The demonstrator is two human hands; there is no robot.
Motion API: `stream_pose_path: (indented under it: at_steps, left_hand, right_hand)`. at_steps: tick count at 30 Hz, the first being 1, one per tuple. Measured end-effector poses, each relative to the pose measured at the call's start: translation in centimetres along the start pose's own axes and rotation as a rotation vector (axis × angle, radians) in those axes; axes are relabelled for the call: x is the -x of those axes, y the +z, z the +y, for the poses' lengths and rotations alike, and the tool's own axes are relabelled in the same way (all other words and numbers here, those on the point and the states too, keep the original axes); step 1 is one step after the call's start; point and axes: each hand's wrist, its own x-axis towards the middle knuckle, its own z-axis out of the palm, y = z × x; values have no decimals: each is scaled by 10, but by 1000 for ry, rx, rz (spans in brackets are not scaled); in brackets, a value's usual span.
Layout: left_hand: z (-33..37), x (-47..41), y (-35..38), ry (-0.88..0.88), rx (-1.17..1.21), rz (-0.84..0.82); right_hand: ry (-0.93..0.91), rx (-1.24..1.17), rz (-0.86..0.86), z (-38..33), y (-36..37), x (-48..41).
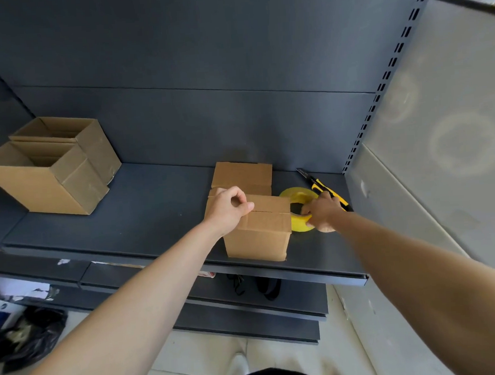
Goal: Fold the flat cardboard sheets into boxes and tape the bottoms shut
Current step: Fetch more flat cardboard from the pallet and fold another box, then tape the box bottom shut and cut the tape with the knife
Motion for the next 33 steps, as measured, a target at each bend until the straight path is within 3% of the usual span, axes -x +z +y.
stream_pose_path:
  at_steps: [7,11,15,19,23,33]
  left_hand:
    - [-1,-4,1,10,-16,16]
    - [3,-7,2,2,-32,5]
    - [3,-7,1,3,-36,5]
    - [1,-6,0,8,-41,6]
    - [-3,-4,1,57,-29,8]
    - [0,-3,-11,26,-21,-78]
  right_hand:
    - [16,-845,-28,27,-75,8]
    - [-98,-1231,-72,32,-110,27]
    - [-194,-1147,-81,11,-137,47]
    - [-195,-869,-110,-29,-140,55]
    - [-178,-767,-81,-58,-135,55]
    - [-226,-615,190,-79,-127,54]
